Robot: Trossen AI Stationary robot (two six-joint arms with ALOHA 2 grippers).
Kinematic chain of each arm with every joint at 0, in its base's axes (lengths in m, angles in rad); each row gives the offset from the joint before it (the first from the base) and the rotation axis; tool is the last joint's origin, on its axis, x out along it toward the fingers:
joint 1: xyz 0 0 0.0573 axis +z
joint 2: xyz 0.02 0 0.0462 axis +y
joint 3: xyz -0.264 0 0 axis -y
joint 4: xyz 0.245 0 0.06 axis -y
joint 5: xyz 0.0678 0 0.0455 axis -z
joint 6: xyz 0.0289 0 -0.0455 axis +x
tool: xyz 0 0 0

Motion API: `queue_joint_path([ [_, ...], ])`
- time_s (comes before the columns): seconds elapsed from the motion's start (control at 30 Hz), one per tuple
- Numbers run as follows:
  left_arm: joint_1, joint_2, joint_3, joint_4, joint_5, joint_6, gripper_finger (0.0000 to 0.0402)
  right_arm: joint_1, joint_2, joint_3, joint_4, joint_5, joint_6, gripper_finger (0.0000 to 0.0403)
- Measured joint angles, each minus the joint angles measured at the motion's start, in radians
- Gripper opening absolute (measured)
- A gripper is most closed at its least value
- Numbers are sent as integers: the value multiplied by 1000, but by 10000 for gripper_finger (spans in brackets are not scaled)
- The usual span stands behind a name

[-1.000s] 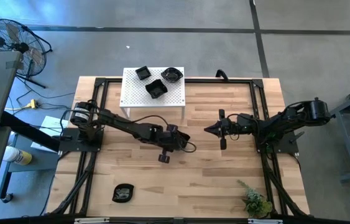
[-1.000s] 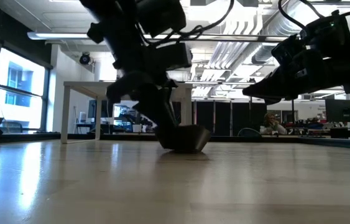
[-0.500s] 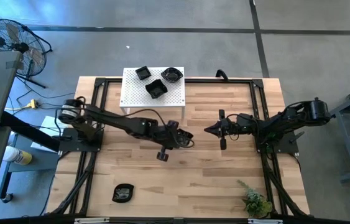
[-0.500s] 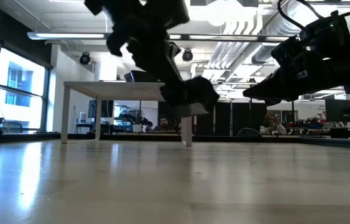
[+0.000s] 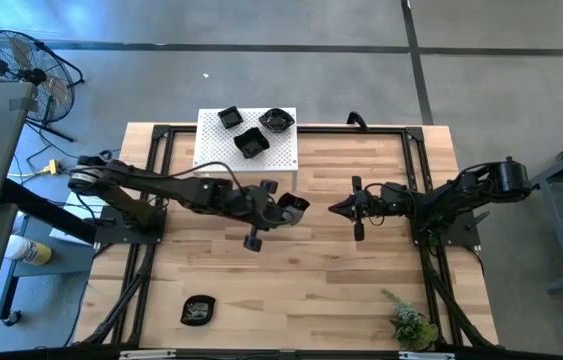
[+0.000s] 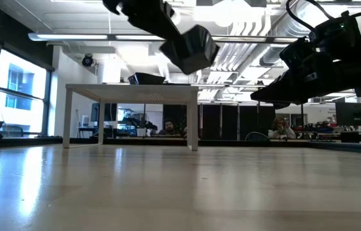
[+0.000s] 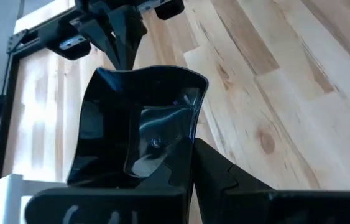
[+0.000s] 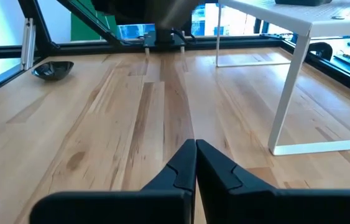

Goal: Pick & Place Mini shaped plates
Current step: Stack the black distorted square plate on top of the black distorted square plates on the shelf

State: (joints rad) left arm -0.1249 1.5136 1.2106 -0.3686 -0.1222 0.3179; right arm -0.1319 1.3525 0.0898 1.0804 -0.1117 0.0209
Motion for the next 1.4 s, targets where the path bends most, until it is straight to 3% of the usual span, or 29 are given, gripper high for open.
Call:
queue_joint_path([
  [0.13,0,-58,0,-45,-10,23,5,0,0,0,0,0,0,2],
  [0.43,25,-228,-1,-199,-155,181,5,0,0,0,0,0,-1,2],
  [0.73,188,-343,-2,-352,-158,421,2,0,0,0,-7,3,-2,6],
  [0.87,271,-359,-1,-348,-158,552,1,0,0,0,-7,5,-2,2],
  [1.4,563,-353,0,-341,121,748,0,0,0,0,-10,8,-3,6],
])
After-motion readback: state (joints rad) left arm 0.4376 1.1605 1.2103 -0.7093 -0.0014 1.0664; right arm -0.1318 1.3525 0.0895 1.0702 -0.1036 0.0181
